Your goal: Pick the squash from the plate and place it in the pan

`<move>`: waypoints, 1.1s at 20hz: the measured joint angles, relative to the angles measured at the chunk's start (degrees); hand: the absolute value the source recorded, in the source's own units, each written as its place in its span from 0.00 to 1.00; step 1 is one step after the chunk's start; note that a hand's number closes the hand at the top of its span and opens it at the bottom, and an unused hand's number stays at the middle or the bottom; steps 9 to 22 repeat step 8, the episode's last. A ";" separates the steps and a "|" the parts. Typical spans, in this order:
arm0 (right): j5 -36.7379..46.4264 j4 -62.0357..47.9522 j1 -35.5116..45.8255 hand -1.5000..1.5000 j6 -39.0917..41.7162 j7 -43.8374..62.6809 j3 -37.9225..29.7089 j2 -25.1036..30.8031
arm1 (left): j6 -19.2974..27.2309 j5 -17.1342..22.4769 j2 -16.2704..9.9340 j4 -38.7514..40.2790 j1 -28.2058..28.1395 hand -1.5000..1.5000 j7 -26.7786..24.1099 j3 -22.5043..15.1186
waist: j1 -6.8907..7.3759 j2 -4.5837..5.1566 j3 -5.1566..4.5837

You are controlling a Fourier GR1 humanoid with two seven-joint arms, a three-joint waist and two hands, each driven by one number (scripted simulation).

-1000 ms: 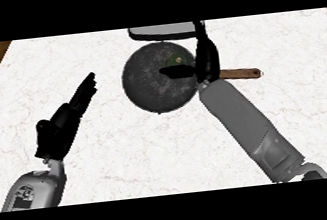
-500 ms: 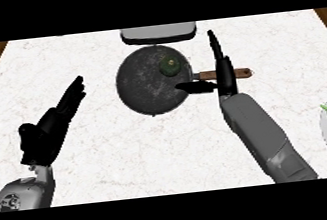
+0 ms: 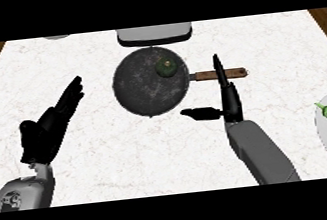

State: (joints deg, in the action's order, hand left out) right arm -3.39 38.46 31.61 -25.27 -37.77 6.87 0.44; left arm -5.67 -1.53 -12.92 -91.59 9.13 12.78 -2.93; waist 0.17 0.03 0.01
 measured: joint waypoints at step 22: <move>-0.76 9.28 -10.88 0.00 -3.22 -1.51 7.18 -0.17 | -0.34 -2.20 1.63 0.90 -0.61 0.50 -1.26 0.68 | -0.05 -0.06 -0.01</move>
